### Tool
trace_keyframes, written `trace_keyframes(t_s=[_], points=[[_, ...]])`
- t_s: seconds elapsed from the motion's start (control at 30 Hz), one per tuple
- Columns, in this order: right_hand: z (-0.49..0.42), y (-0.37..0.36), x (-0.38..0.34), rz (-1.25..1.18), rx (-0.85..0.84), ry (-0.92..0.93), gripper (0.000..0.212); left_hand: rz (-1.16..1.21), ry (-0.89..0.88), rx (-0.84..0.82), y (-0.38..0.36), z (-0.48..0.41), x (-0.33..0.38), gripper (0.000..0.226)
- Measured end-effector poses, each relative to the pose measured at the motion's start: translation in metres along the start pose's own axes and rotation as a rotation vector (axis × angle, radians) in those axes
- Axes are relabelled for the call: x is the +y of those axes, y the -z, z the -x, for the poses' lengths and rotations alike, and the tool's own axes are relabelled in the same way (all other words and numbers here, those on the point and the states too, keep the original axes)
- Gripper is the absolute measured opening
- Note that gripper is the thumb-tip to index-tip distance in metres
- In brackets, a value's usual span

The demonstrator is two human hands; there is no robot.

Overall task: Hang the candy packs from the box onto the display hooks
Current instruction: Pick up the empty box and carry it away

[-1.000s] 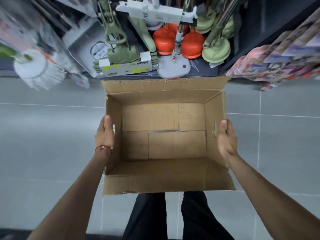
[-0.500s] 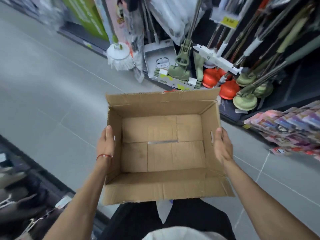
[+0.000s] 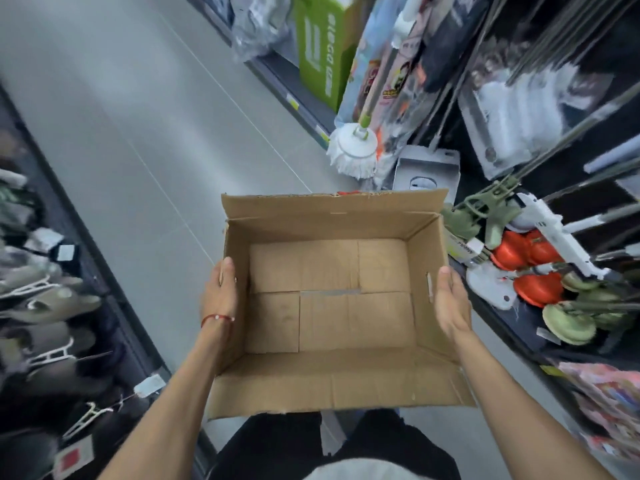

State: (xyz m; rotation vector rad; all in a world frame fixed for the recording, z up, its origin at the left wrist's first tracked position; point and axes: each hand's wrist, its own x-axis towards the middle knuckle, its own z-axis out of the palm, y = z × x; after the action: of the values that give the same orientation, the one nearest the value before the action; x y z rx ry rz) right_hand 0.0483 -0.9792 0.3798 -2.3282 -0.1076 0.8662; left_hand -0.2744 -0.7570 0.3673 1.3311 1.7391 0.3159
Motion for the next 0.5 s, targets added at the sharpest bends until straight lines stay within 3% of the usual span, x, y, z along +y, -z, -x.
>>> trace_keyframes(t_s=[0.23, 0.37, 0.5], points=[[-0.012, -0.083, -0.123, -0.01, -0.053, 0.081, 0.062, 0.023, 0.065, 0.089, 0.078, -0.101, 0.04, 0.092], [-0.04, -0.123, -0.186, -0.001, -0.063, 0.116, 0.062, 0.034, 0.047, 0.101, 0.101, -0.155, 0.075, 0.069], [-0.083, -0.169, -0.248, -0.015, -0.07, 0.147, 0.062, 0.044, 0.03, 0.108, 0.112, -0.231, 0.115, 0.066]])
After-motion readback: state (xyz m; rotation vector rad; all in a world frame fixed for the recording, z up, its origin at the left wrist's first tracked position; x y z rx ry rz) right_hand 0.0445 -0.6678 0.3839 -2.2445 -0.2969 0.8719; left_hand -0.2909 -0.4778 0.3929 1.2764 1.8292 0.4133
